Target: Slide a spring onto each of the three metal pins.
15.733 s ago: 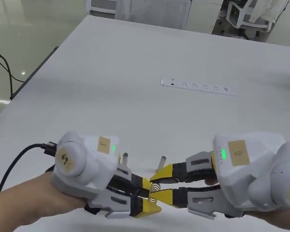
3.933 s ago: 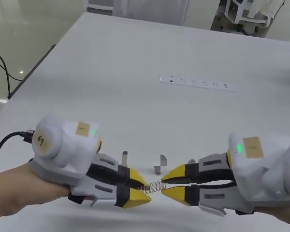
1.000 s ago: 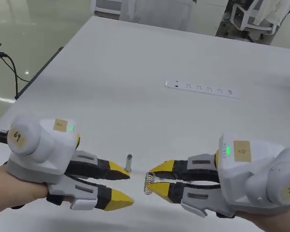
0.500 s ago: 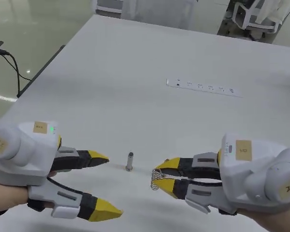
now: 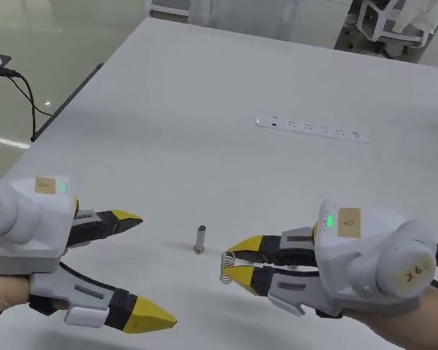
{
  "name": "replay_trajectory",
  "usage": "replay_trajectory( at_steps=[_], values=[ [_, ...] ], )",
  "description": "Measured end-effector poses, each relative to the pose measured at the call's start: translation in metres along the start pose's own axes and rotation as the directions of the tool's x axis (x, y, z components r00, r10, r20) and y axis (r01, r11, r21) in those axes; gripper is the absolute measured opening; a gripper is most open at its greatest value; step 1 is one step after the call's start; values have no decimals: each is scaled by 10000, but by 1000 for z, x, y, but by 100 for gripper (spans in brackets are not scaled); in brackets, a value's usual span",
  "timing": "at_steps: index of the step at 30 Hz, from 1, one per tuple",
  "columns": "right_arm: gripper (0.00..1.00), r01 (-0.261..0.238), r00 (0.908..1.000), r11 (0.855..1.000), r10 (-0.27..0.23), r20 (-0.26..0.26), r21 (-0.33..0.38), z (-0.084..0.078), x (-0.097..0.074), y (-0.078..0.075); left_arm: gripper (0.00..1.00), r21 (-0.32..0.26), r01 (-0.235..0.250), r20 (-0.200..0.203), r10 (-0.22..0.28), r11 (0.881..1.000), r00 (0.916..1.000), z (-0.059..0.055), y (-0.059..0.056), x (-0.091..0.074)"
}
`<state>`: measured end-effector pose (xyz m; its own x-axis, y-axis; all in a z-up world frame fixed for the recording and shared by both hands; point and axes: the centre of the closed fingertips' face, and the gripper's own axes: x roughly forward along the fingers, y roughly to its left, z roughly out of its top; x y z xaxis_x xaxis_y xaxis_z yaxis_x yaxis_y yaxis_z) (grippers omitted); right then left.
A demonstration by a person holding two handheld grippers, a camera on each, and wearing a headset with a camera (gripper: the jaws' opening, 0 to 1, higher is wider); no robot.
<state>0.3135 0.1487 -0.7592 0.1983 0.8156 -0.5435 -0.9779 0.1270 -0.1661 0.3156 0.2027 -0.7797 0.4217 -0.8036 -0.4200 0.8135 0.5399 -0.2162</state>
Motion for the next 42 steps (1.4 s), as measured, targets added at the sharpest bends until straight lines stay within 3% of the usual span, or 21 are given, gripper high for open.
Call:
replay_trajectory(
  at_steps=[4,9,14,18,25,42],
  values=[
    [8,39,9999,10000,-39,96,4,4,8,-5,98,-160,-55,128,57,9999,9999,1,1,-2],
    [8,416,9988,9991,-417,274,63,11,14,-22,98,-209,-163,136,166,9996,9998,0,4,-4],
    [8,1254,9878,9865,-1341,798,1054,22,15,-51,98,-293,-185,79,188,9994,9998,-3,3,-3],
    [8,1604,9788,9702,-1801,978,1816,24,17,-68,98,-347,-187,61,189,9992,9998,-5,3,-2],
    [8,1539,9767,9551,-1858,1072,2533,24,24,-76,98,-401,-255,113,260,9989,9996,-4,5,-2],
    [8,1523,9835,9587,-1711,594,2403,10,38,-74,98,-503,-293,76,297,9983,9995,-8,6,-4]
  ],
)
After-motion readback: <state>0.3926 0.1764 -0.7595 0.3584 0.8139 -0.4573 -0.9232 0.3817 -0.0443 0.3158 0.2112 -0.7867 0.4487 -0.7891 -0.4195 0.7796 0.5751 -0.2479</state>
